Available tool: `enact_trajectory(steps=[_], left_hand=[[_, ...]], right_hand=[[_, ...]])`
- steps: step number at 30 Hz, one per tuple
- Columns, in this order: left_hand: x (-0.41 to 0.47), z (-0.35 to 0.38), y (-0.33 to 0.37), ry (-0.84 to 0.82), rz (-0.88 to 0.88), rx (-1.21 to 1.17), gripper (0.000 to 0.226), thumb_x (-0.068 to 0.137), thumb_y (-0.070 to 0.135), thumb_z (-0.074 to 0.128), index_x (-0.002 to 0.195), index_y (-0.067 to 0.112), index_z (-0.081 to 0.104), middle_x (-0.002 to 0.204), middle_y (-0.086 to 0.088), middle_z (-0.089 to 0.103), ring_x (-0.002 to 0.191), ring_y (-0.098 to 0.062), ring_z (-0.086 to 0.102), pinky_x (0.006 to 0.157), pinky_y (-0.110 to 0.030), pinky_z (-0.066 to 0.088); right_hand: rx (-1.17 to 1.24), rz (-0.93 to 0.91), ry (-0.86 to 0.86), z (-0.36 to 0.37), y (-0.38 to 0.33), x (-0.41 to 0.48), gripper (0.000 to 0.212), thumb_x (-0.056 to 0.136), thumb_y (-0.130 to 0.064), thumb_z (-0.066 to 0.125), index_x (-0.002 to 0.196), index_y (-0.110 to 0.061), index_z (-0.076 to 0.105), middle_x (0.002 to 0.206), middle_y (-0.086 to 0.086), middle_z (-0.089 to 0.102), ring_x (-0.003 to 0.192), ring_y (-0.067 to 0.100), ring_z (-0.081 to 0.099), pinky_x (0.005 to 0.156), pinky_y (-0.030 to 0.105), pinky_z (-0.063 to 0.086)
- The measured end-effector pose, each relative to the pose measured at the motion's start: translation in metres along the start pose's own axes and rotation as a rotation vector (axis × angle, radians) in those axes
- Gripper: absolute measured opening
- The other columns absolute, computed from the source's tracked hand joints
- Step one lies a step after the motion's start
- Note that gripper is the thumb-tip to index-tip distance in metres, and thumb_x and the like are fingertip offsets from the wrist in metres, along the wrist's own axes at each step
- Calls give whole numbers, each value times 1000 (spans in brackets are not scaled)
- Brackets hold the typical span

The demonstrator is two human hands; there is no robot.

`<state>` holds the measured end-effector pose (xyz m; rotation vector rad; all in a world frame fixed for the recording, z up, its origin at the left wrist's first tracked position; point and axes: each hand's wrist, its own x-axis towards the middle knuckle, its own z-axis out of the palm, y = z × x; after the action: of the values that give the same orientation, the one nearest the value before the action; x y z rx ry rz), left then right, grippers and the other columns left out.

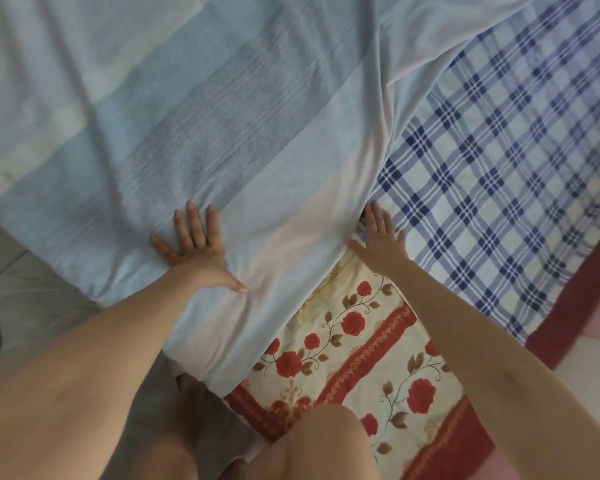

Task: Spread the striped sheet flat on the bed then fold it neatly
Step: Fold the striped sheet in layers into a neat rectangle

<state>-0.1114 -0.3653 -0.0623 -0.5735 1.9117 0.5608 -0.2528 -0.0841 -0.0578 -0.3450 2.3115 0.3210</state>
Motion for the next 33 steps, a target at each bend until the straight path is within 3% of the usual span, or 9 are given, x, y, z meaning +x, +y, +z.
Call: enact_trajectory(steps=[4,6,9,11,13,15,17,29,33], left_hand=[[-11,1,0,53,13,-16,161,45,78,72,124,15,-53,125,-12,-62,126,-34,-48,97,-73,-13],[-19,9,-2,123,90,53,152,53,79,67,129,12,-46,136,-8,-54,132,-30,-42,99,-73,-11],[-14,1,10,179,264,94,127,68,73,61,136,23,-33,143,1,-44,137,-23,-35,103,-74,-4],[-3,-16,30,208,234,57,118,68,76,57,135,34,-31,141,4,-46,139,-26,-32,102,-75,-5],[15,-38,59,180,125,-34,131,54,83,60,125,43,-43,127,3,-59,132,-30,-41,98,-76,-8],[32,-43,78,161,20,-59,148,40,83,67,117,40,-52,120,-1,-66,120,-32,-52,95,-76,-11],[36,-41,82,149,-34,-33,155,36,82,70,118,37,-54,120,-4,-66,113,-33,-57,95,-77,-10],[32,-46,98,99,-122,-30,158,39,75,76,115,31,-55,114,-7,-68,109,-33,-58,98,-71,-16],[20,-50,117,172,-83,-128,162,46,59,85,131,16,-46,135,-19,-53,127,-35,-45,106,-62,-15]], right_hand=[[-16,5,-13,-22,4,-26,82,98,-49,37,149,-18,-21,158,1,-21,146,26,-14,117,56,3],[-30,-54,62,-34,0,-31,78,99,-45,36,150,-18,-18,159,1,-16,147,25,-12,118,55,3],[-57,-241,188,-50,-15,-20,73,98,-46,31,150,-24,-14,160,-1,-7,147,25,-8,117,57,9],[-187,-437,201,-55,-30,4,70,92,-56,23,151,-29,-4,160,1,6,146,29,3,110,65,19],[-280,-497,143,-69,-39,45,81,82,-72,18,149,-34,-8,158,-2,-4,146,30,2,104,74,14],[-284,-384,69,-83,-40,91,103,69,-89,21,139,-35,-31,147,-9,-35,144,22,-19,100,77,-10],[-323,-316,28,-88,-38,113,118,60,-95,29,131,-31,-40,137,-10,-47,139,21,-31,93,77,-19],[-209,-425,17,-90,-29,114,119,65,-91,34,136,-30,-39,137,-10,-49,139,23,-32,98,75,-17],[-249,-462,101,-98,-10,115,99,78,-85,23,140,-31,-32,148,-10,-38,142,19,-26,105,68,-17]])
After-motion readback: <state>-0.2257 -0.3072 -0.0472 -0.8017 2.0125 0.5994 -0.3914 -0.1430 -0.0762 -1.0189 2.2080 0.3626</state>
